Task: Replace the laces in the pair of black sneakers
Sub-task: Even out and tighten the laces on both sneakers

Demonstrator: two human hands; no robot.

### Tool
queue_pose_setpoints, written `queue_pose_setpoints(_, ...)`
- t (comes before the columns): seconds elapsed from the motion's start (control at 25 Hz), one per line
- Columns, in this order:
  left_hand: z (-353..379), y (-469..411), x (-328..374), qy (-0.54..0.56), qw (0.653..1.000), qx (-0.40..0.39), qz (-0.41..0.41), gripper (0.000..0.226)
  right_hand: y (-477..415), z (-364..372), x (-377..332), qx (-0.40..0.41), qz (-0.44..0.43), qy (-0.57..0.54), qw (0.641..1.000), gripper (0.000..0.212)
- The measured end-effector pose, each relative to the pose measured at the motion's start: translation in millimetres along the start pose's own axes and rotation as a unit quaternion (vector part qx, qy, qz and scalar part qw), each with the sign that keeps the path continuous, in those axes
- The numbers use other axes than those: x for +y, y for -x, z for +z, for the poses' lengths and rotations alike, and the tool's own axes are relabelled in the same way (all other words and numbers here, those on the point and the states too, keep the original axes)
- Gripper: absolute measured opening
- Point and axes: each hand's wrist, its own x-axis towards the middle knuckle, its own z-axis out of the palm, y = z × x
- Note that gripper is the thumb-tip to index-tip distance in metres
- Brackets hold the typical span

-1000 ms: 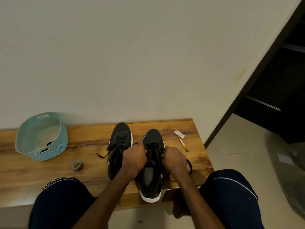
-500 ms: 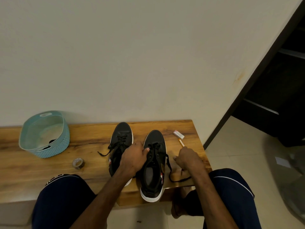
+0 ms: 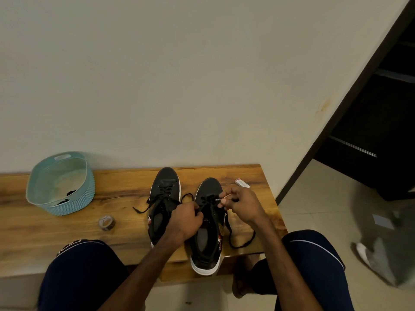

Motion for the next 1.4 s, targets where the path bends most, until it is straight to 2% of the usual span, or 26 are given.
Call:
queue_pose_setpoints(0.16, 4, 0, 0, 0.016, 0.999, 0.027, -0.013, 0.022, -10, 32, 16, -0.003, 0.012, 0.031, 0.999, 0.009)
queue_pose_setpoints(0.28, 7, -6, -4, 0.075, 0.996, 0.03, -0.041, 0.019, -16, 44, 20, 0.035, -0.025, 0.084, 0.996, 0.007)
queue_pose_setpoints(0.44, 10, -11, -9, 0.124, 0.989, 0.029, -0.068, 0.019, -15, 58, 23, 0.045, -0.048, 0.109, 0.992, 0.002)
queue_pose_setpoints(0.68, 11, -12, -9, 0.143, 0.987, 0.026, -0.075, 0.021, -10, 64, 21, 0.053, -0.055, 0.14, 0.987, 0.03)
queue_pose_setpoints(0.88, 11, -13, -10, 0.159, 0.984, 0.024, -0.08, 0.021, -5, 72, 17, 0.08, -0.077, 0.23, 0.967, 0.012)
queue_pose_setpoints(1.08, 11, -13, -12, 0.221, 0.97, 0.001, -0.104, 0.025, -7, 79, 25, 0.081, -0.092, 0.213, 0.969, 0.01)
queue_pose_setpoints(1.2, 14, -13, -11, 0.219, 0.971, 0.003, -0.097, 0.021, -7, 80, 28, 0.068, -0.074, 0.206, 0.973, 0.006)
queue_pose_setpoints(1.4, 18, -13, -12, 0.228, 0.968, 0.02, -0.101, 0.018, -8, 85, 29, 0.097, -0.044, 0.2, 0.974, 0.015)
